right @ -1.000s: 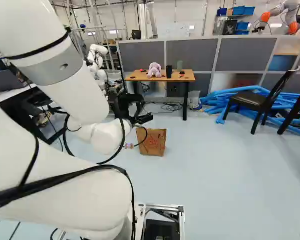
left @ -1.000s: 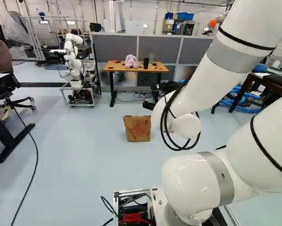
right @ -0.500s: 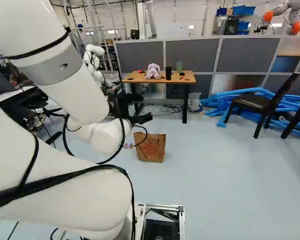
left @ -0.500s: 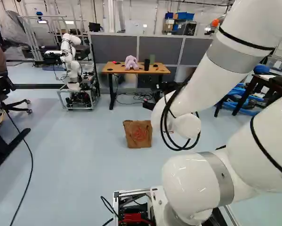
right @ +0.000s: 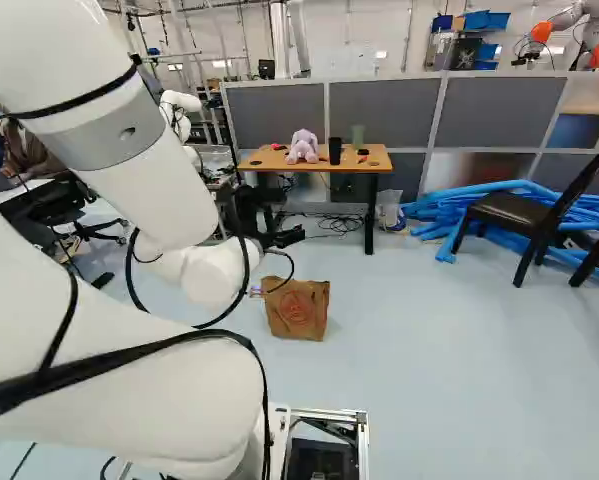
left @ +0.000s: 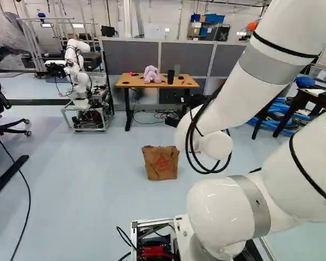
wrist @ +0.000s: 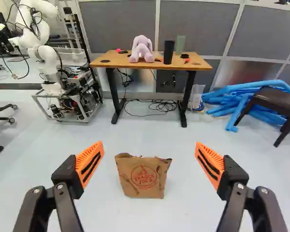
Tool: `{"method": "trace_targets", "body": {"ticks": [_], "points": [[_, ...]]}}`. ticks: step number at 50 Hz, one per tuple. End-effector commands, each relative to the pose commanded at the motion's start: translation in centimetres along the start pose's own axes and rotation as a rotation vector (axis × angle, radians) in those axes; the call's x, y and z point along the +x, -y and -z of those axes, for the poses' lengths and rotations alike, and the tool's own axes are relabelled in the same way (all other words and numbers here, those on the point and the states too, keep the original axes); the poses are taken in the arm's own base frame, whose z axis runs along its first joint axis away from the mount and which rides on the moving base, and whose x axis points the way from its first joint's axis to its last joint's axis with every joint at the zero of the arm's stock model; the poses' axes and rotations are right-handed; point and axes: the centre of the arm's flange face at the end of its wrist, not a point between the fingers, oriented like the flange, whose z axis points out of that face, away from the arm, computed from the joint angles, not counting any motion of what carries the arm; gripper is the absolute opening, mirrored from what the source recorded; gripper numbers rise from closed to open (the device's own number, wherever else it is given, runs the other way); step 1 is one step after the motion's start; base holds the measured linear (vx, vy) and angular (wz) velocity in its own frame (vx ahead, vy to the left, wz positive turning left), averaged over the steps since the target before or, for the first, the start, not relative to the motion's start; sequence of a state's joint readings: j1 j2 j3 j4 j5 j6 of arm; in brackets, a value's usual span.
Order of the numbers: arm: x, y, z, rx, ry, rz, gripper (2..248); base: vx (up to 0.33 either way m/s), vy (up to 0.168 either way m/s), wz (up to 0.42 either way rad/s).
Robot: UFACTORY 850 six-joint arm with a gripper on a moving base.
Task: Pick up the bag on the ground and place it on the table
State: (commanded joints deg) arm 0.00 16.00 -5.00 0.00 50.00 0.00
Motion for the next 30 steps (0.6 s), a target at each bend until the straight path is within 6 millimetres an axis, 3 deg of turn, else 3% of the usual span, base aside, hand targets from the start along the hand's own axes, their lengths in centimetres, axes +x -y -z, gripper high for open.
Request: {"method": "trace_targets", "body": {"ticks": [30], "points": [[0.00,0.00,0.00,0.000,0.000,0.000,247,0.192,0.003,-0.014]]}}
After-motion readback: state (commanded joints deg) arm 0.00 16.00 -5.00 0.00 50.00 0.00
